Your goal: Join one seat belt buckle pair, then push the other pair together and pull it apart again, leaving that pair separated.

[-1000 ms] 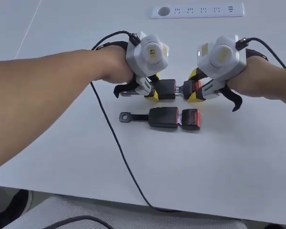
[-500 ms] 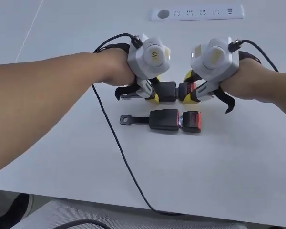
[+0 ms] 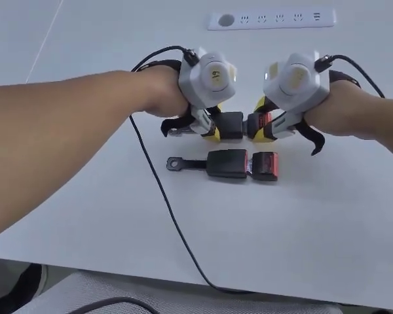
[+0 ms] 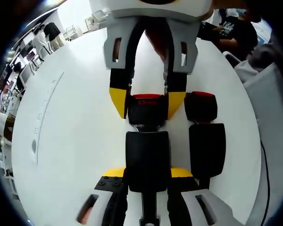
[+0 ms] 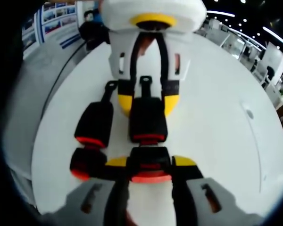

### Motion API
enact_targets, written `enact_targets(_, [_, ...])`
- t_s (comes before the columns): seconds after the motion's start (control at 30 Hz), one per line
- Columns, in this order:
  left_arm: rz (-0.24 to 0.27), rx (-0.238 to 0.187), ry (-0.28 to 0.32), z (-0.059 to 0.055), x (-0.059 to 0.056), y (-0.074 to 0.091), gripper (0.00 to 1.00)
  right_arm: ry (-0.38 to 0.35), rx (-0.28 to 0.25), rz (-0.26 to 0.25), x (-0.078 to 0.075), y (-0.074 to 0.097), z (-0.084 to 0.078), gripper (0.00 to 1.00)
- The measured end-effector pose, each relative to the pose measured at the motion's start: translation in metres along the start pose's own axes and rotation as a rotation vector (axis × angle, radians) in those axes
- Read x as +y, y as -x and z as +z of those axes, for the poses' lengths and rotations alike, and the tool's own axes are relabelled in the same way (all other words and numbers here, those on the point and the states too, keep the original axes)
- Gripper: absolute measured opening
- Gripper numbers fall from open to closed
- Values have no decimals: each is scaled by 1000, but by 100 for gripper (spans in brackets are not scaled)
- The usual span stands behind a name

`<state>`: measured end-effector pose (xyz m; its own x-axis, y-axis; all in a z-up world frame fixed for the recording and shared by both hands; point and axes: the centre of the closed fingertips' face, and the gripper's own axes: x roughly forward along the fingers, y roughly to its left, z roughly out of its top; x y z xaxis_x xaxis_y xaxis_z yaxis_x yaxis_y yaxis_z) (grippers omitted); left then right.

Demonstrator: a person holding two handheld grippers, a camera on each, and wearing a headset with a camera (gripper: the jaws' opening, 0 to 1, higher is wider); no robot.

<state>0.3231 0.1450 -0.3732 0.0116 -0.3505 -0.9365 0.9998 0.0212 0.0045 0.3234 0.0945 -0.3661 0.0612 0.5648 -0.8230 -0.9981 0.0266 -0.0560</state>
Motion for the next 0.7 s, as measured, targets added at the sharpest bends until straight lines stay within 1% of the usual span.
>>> enact_targets(0.1, [-1, -3, 2, 0, 0, 0, 32, -1, 8, 0, 0, 4, -6, 33])
enact_targets(0.27, [-1, 28, -7, 2, -1, -1, 32, -1, 6, 1, 1, 5, -9, 33])
enact_targets(0.37, [-2, 17, 2, 0, 0, -1, 32, -4, 6, 0, 0, 7, -14, 33])
enact_targets(0.47, [0, 7, 5, 1, -1, -1, 32, -24, -17, -1, 1, 9, -17, 33])
enact_targets(0.6, [0, 21, -5, 1, 0, -2, 32, -20, -18, -5, 0, 8, -15, 34])
enact_targets(0.7, [-1, 25, -5, 0, 0, -1, 32, -12, -20, -6, 1, 9, -17, 35])
